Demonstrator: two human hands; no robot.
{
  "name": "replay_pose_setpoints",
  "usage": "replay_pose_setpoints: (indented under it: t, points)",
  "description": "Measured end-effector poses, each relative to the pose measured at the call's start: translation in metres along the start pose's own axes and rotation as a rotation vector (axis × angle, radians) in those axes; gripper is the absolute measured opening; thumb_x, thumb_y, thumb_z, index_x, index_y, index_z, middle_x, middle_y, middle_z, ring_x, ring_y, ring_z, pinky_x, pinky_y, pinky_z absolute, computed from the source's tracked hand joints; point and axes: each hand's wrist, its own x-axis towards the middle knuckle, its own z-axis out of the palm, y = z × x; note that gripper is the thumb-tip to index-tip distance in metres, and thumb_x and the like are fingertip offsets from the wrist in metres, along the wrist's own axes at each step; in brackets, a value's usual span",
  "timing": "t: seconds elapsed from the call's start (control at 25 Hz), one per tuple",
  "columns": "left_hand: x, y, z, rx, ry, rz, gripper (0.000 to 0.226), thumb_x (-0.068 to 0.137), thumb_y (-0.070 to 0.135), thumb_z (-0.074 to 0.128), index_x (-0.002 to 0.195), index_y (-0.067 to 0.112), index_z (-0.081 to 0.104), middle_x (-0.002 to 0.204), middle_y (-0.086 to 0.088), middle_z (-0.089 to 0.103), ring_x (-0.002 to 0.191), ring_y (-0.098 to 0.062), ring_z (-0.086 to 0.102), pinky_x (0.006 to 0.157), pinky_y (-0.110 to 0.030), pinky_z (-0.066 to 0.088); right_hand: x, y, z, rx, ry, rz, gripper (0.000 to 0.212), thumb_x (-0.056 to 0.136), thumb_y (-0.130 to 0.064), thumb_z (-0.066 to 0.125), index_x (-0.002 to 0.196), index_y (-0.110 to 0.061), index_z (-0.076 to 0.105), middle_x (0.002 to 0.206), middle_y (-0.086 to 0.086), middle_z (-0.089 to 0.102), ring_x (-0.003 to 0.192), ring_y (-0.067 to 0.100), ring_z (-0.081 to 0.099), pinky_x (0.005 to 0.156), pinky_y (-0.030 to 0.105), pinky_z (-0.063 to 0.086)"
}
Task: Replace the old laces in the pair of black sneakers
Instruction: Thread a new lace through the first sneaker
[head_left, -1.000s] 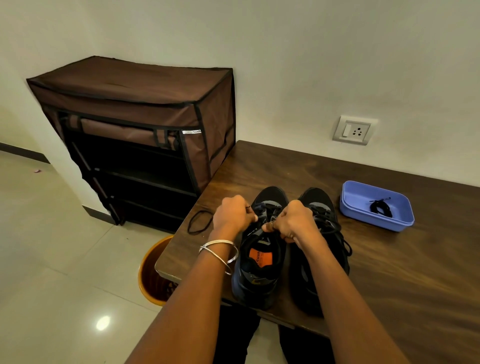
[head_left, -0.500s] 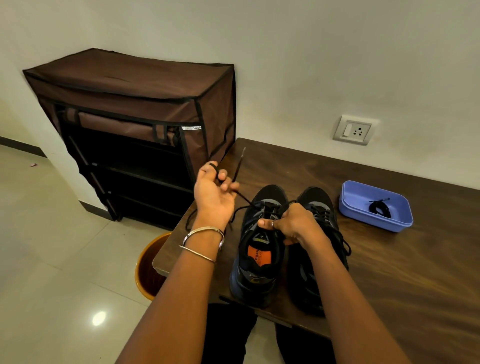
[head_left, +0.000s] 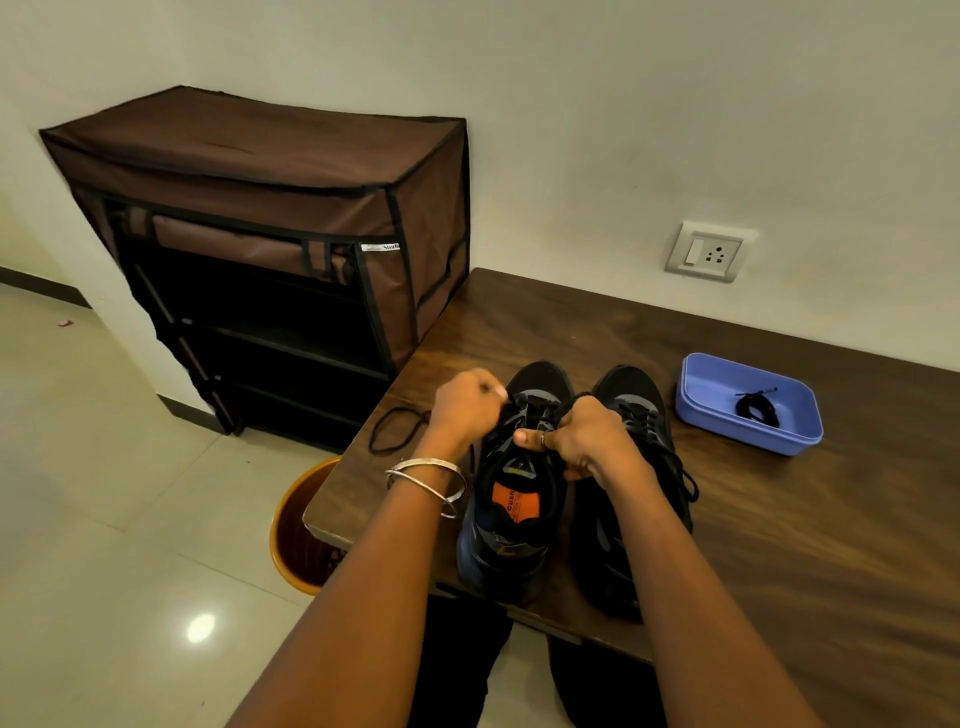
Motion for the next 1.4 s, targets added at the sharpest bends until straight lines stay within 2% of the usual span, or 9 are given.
replay_pose_setpoints:
  t: [0.16, 0.24, 0.36, 0.44, 0.52, 0.68, 0.96, 1.16, 1.4]
  points:
    - [-0.008, 0.011, -0.026, -1.206, 0.125, -0.019, 0.025, 0.102, 0.013, 0.036, 0.083, 0.021, 0.051, 0.081, -0.002, 0.067, 0.081, -0.021, 0.063, 0.078, -0.036, 0.045, -0.003, -0.001, -0.002, -0.018, -0.003, -0.005, 0.06, 0.068, -0.052, 0.084, 0.094, -0.001, 0.066, 0.094, 0.015, 0.069, 0.07, 0.025, 0.067, 0.057, 0.028, 0.053]
    - [-0.009, 0.01, -0.035, -1.427, 0.151, 0.026, 0.024, 0.101, 0.014, 0.039, 0.08, 0.019, 0.05, 0.066, -0.003, 0.056, 0.056, -0.016, 0.053, 0.075, -0.039, 0.048, -0.003, -0.002, -0.004, -0.032, -0.009, 0.01, 0.059, 0.069, -0.053, 0.083, 0.092, -0.001, 0.065, 0.092, 0.014, 0.069, 0.065, 0.024, 0.064, 0.055, 0.026, 0.05]
    - [-0.005, -0.004, -0.027, -0.795, 0.324, 0.139, 0.025, 0.094, 0.03, 0.056, 0.072, 0.02, 0.051, 0.063, -0.003, 0.05, 0.05, -0.013, 0.043, 0.056, -0.034, 0.041, -0.004, -0.003, -0.005, -0.037, -0.007, 0.001, 0.055, 0.069, -0.052, 0.083, 0.085, -0.003, 0.063, 0.088, 0.014, 0.068, 0.065, 0.023, 0.063, 0.052, 0.026, 0.047]
    - [-0.001, -0.011, -0.019, -0.343, 0.376, 0.209, 0.024, 0.085, 0.039, 0.069, 0.089, 0.021, 0.054, 0.069, -0.001, 0.057, 0.059, -0.013, 0.053, 0.062, -0.034, 0.048, -0.003, -0.002, -0.004, -0.03, -0.005, -0.003, 0.059, 0.067, -0.052, 0.084, 0.092, -0.002, 0.065, 0.093, 0.014, 0.068, 0.072, 0.023, 0.066, 0.056, 0.027, 0.051]
    - [0.004, -0.015, -0.012, -0.09, 0.275, 0.192, 0.036, 0.079, 0.037, 0.076, 0.103, 0.027, 0.051, 0.079, -0.003, 0.061, 0.069, -0.015, 0.058, 0.068, -0.031, 0.049, 0.001, -0.001, -0.002, -0.019, -0.003, -0.003, 0.064, 0.065, -0.053, 0.086, 0.1, -0.004, 0.065, 0.1, 0.014, 0.067, 0.084, 0.027, 0.068, 0.065, 0.032, 0.056]
    - [0.008, -0.022, -0.009, 0.194, 0.06, 0.01, 0.012, 0.08, 0.027, 0.077, 0.088, 0.017, 0.074, 0.098, -0.003, 0.067, 0.09, -0.014, 0.059, 0.077, -0.026, 0.047, 0.005, -0.001, 0.0, -0.06, 0.019, -0.013, 0.061, 0.069, -0.052, 0.084, 0.1, -0.003, 0.065, 0.1, 0.014, 0.067, 0.088, 0.028, 0.067, 0.069, 0.032, 0.054]
    - [0.017, -0.032, -0.002, 0.18, 0.022, -0.117, 0.022, 0.084, 0.041, 0.071, 0.072, 0.022, 0.068, 0.1, -0.005, 0.066, 0.097, -0.024, 0.06, 0.087, -0.037, 0.05, 0.002, -0.001, -0.002, -0.076, 0.027, -0.031, 0.056, 0.072, -0.049, 0.083, 0.102, -0.004, 0.067, 0.101, 0.012, 0.066, 0.092, 0.024, 0.062, 0.067, 0.029, 0.045]
    - [0.021, -0.038, -0.005, -0.149, -0.089, -0.34, 0.048, 0.099, 0.045, 0.045, 0.107, 0.001, 0.063, 0.106, -0.014, 0.064, 0.084, -0.024, 0.06, 0.077, -0.032, 0.047, 0.002, -0.004, -0.006, -0.098, 0.003, -0.049, 0.056, 0.072, -0.049, 0.083, 0.099, -0.003, 0.065, 0.1, 0.013, 0.065, 0.091, 0.026, 0.062, 0.068, 0.031, 0.047]
    - [0.023, -0.022, -0.006, -0.664, -0.032, -0.255, 0.033, 0.099, 0.031, 0.049, 0.129, 0.019, 0.055, 0.131, -0.002, 0.06, 0.118, -0.022, 0.054, 0.104, -0.04, 0.036, -0.002, -0.007, -0.012, -0.079, -0.07, -0.059, 0.057, 0.07, -0.047, 0.084, 0.105, -0.004, 0.067, 0.102, 0.012, 0.065, 0.101, 0.027, 0.062, 0.089, 0.042, 0.057]
